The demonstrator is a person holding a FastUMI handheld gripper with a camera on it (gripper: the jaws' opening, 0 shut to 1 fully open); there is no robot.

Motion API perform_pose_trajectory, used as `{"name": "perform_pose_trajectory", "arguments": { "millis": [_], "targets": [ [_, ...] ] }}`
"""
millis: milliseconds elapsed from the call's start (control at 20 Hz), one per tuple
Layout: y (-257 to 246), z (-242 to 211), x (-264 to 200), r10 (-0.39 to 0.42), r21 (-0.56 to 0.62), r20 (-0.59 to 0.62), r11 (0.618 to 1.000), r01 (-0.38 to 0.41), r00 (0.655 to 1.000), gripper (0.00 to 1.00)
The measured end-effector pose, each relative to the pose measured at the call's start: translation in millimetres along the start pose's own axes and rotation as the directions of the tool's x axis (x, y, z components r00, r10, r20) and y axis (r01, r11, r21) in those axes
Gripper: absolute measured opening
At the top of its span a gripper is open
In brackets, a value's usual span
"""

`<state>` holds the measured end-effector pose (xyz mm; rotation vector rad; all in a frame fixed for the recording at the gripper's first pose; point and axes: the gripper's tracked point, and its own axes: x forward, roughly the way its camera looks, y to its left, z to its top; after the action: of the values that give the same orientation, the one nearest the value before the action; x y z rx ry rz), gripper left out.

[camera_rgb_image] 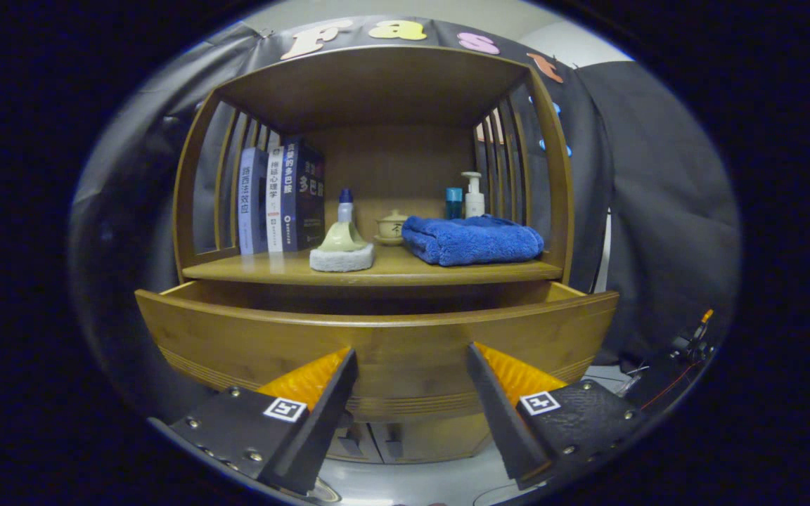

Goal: Pull open the drawer, take out the items inside it, and place them on the countertop above the cabinet.

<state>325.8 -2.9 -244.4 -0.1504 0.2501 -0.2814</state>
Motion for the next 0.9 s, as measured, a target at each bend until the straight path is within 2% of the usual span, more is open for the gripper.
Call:
{"name": "perform_pose_trajectory", "arguments": {
  "millis": [600,900],
  "targets": [
    [6,10,39,-0.031,-0.085,0.046,0.996,0.035,0.998,0.95],
    [7,9,49,-0.042,-0.055,0.031,0.998,0.044,0.999,0.95]
  ]
}}
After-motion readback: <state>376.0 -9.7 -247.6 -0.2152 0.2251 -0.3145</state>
